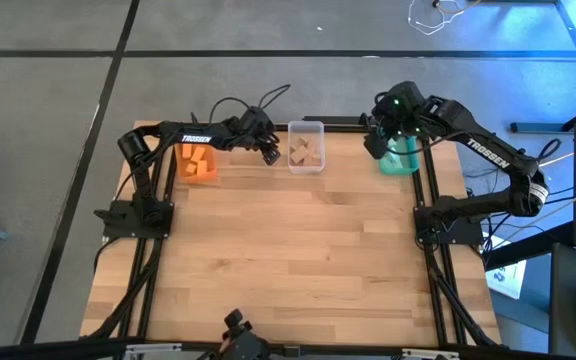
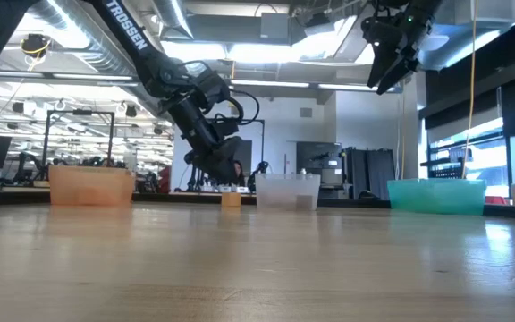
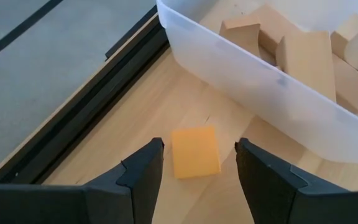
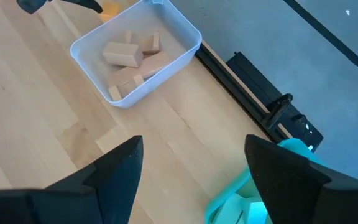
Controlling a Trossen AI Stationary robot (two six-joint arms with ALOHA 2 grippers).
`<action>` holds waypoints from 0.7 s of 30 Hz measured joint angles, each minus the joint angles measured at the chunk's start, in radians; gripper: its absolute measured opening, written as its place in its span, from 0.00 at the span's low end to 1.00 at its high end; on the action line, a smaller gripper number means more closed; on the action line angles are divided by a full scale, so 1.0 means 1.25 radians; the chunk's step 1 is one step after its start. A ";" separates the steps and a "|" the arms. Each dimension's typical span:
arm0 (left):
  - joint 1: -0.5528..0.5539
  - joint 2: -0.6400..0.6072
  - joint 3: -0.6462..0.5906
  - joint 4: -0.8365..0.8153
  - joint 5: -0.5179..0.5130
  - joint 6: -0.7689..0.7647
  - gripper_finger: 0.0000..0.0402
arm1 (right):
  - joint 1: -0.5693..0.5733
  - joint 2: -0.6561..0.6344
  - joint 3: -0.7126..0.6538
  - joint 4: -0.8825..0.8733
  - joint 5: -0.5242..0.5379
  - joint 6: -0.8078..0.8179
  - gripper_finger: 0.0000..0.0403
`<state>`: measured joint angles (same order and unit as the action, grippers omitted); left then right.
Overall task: Sort & place blocks by color
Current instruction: Put the orange block into the orange bin
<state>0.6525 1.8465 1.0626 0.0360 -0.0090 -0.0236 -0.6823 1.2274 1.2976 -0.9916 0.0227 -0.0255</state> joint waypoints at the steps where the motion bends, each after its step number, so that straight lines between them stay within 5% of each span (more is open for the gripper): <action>1: 0.000 0.000 0.000 -0.001 0.000 0.000 0.48 | 0.000 0.000 0.000 0.000 0.000 0.004 0.70; 21: -0.019 0.085 -0.001 0.021 -0.030 -0.005 0.48 | 0.000 0.000 0.000 0.000 0.000 0.017 0.70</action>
<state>0.6285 1.9524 1.0615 0.0617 -0.0467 -0.0304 -0.6827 1.2278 1.2976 -0.9917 0.0223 -0.0040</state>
